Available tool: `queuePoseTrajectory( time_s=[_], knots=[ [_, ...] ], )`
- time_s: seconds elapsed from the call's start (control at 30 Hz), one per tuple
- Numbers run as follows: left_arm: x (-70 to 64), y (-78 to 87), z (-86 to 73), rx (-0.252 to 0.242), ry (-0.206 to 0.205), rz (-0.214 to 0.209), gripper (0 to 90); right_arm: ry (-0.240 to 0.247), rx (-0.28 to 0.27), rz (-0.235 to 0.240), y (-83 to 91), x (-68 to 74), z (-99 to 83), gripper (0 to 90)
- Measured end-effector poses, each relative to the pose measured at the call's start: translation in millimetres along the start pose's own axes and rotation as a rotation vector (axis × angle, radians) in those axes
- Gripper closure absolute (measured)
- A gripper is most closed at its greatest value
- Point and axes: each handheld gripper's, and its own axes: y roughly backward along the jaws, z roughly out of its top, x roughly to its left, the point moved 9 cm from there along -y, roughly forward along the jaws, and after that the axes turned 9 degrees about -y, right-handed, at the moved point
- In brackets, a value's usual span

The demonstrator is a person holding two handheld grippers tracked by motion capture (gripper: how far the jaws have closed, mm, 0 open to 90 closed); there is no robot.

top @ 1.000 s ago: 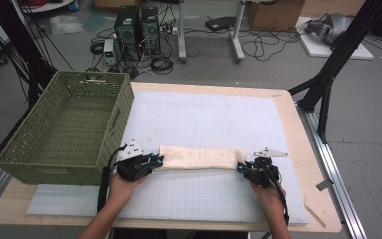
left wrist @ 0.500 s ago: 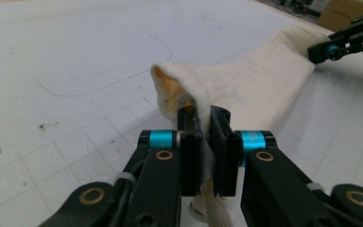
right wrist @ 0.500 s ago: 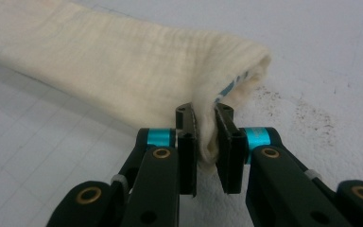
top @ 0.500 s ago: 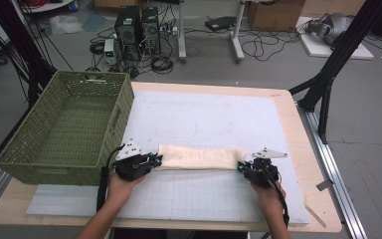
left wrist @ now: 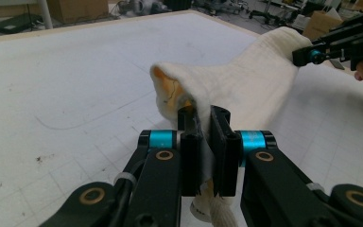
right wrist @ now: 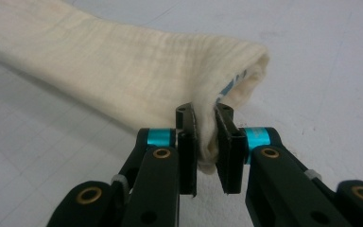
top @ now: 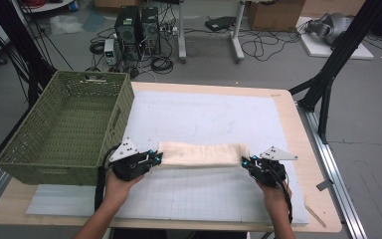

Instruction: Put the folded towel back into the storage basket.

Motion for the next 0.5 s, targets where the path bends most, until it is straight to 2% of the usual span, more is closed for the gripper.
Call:
queuePoseTrajectory(
  time_s=[0.13,0.3,0.4,0.47,0.5],
  knots=[
    [-0.8,3.3,2.5,-0.012,-0.004,0.002,83.3,0.013,-0.018,0.004,2.0,1.2,3.8,80.5],
    [0.1,9.8,7.6,-0.033,-0.011,0.007,83.4,0.07,-0.059,0.016,5.8,5.1,11.7,80.9],
    [0.7,15.2,12.7,-0.055,-0.016,0.012,83.4,0.069,-0.087,0.035,9.1,7.7,17.6,81.2],
    [0.6,18.8,16.1,-0.066,-0.014,0.012,83.4,0.072,-0.125,0.058,13.2,9.9,26.2,81.2],
    [0.6,20.4,17.7,-0.071,-0.018,0.012,83.4,0.072,-0.125,0.058,13.2,9.9,26.2,81.2]
  ],
)
